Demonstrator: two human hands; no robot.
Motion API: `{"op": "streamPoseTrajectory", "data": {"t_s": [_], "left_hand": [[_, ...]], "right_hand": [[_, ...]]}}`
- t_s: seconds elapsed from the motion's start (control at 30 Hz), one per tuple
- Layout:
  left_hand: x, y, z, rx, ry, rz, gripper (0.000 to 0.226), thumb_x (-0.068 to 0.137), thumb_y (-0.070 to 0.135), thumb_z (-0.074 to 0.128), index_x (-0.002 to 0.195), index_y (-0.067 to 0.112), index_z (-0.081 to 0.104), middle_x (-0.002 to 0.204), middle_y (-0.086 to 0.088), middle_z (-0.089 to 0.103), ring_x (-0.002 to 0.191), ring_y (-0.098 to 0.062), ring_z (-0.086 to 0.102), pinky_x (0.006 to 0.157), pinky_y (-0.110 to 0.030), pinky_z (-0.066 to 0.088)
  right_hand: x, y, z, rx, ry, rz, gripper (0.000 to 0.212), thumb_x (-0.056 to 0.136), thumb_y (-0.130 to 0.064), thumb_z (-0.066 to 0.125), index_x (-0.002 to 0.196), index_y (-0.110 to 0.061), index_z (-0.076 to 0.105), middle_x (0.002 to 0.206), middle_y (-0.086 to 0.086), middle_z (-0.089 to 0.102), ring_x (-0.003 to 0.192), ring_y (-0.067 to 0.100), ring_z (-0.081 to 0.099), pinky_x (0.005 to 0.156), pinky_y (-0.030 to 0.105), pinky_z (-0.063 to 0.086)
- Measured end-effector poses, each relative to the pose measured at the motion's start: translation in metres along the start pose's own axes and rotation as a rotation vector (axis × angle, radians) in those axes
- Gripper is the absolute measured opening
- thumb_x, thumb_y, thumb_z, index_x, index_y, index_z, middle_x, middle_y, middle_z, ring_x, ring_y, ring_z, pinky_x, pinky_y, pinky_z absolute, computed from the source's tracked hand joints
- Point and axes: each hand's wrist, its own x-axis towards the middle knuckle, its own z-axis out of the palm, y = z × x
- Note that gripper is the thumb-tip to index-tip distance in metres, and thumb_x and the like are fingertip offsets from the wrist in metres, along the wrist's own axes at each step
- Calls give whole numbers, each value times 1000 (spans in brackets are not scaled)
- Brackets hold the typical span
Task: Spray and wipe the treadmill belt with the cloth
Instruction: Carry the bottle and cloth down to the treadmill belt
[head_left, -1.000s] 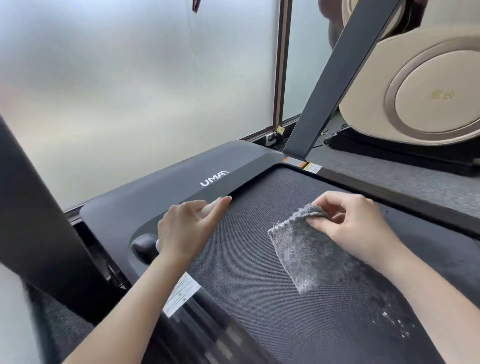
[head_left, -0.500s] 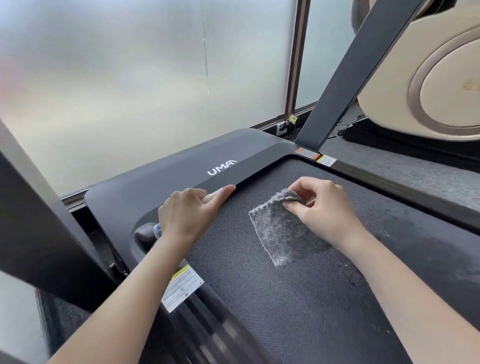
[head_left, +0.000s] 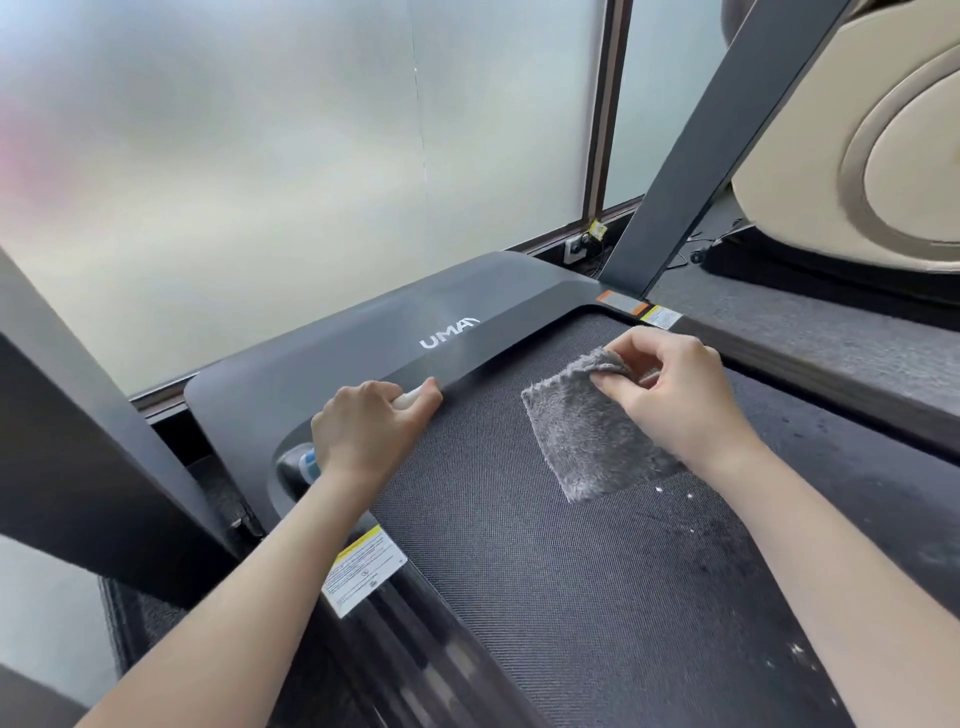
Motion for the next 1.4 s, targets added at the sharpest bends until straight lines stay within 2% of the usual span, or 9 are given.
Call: {"op": "streamPoseTrajectory", "data": {"t_s": [0.1,0.27,0.47,0.63,0.73,0.87,0.97,1.2,1.4], "left_hand": [[5,-2,0,11,-96,-5,71,86,69,47,46,13,32,45,0,43,56,-26,52,54,-30,31],[-5,2,6,55,-247,48,78,75,88,39,49,16,23,42,3,38,45,-21,44,53,-29,36],[-13,15,18,110,-260,45,66,65,76,28,47,13,36,47,-3,50,53,-23,54,56,-29,39],[-7,26,32,82,-348,50,71,84,75,40,51,12,31,49,-1,47,51,-23,50,59,-31,41],[4,39,40,38,-341,64,72,84,76,39,53,13,31,48,-1,47,48,-22,50,63,-33,49],[14,72,63,24,-281,119,67,83,69,43,48,12,32,46,0,43,49,-24,48,60,-32,44],[20,96,85,45,-243,146,63,80,64,44,45,12,36,49,-2,46,56,-28,54,64,-33,48],[48,135,130,27,-280,211,70,83,76,41,48,14,39,59,-3,55,66,-28,59,67,-35,48],[39,168,157,8,-250,273,66,79,70,40,48,13,46,56,-4,56,65,-29,59,61,-32,38]], "right_hand": [[-2,1,-8,11,25,-1,8,81,-13,72,76,-18,67,68,-10,63,58,1,52,54,7,39],[-9,7,-16,11,48,12,10,80,-12,73,73,-18,67,67,-7,65,58,10,55,54,11,40],[-13,18,-24,-1,92,27,12,78,-12,74,72,-19,67,65,-9,65,59,8,56,58,13,42],[-15,23,-32,14,110,35,16,78,-10,74,70,-19,65,60,-11,61,56,1,54,54,9,40],[-12,28,-36,20,118,31,17,78,-8,74,69,-18,64,56,-13,58,53,-3,52,53,6,38],[-7,40,-42,4,119,26,13,78,-11,74,71,-19,67,62,-10,63,59,2,55,55,9,40],[-5,53,-49,-6,133,24,12,78,-13,74,71,-19,67,63,-9,64,60,4,55,55,9,39],[-1,83,-78,-27,160,45,13,79,-10,74,70,-17,67,62,-8,63,60,2,54,58,9,39],[-7,100,-96,-40,198,67,16,79,-9,74,69,-19,67,62,-10,63,61,1,55,57,8,39]]}}
